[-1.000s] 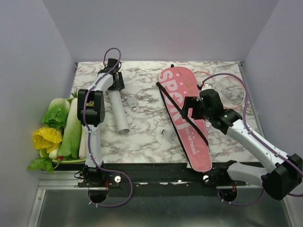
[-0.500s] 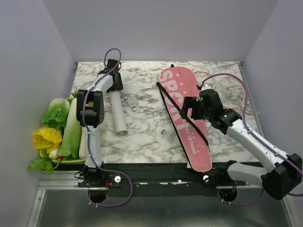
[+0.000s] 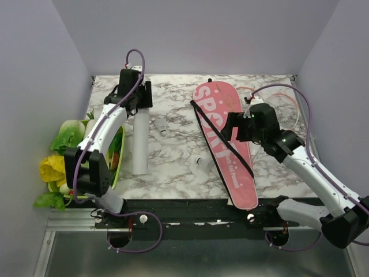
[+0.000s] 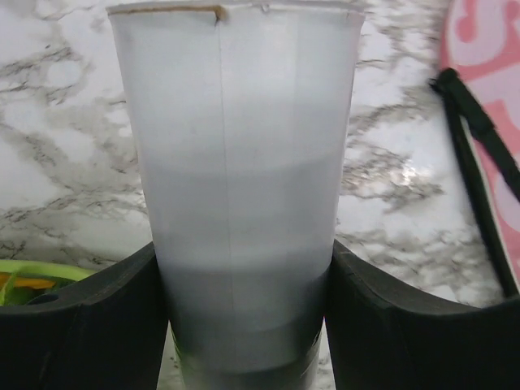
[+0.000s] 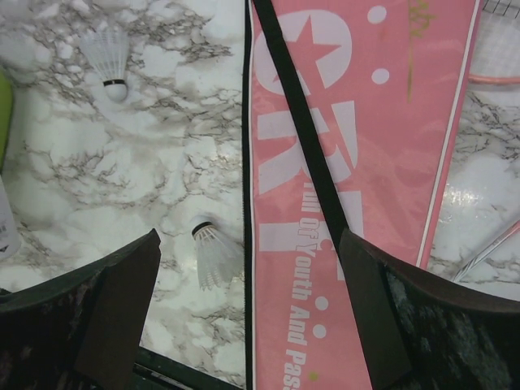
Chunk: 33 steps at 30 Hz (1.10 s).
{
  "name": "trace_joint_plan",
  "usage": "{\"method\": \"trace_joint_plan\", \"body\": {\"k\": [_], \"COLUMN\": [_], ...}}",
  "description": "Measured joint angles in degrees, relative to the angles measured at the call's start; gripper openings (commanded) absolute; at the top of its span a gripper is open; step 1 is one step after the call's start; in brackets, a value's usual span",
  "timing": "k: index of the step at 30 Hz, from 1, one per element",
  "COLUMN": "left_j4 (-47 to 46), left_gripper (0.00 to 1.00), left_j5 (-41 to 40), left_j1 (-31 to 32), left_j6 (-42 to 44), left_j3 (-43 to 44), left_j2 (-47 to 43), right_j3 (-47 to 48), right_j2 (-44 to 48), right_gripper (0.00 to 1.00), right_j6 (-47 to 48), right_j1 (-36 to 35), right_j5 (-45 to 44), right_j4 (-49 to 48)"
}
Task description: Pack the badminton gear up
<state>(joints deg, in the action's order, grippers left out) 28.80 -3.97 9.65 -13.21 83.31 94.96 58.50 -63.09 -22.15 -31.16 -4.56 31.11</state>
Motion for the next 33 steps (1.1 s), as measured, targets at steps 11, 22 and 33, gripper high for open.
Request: {"method": "trace_joint_plan", "body": {"k": [11,22,33], "left_j4": [-2.1,-6.1,-9.6], "left_gripper": [0.00,0.00,0.00], "left_j5": [9.9,21.4,24.8], "left_j1": [21.9,27.4,36.1], "left_j6": [13.6,20.3,23.3], "left_j3": [-13.4,-29.3,-36.9], "left_j2": [-19.3,-33.3,-36.7], "right_j3": [9.0,9.0,10.3], "right_j2": [7.8,16.0,10.3], "right_gripper": [1.00,0.95,0.80], "right_j6": [3.1,7.0,10.3], "right_j1": [0.0,0.0,0.0], "right_j5": [1.8,17.7,32.0], "right_j4": [9.9,15.3,14.3]}}
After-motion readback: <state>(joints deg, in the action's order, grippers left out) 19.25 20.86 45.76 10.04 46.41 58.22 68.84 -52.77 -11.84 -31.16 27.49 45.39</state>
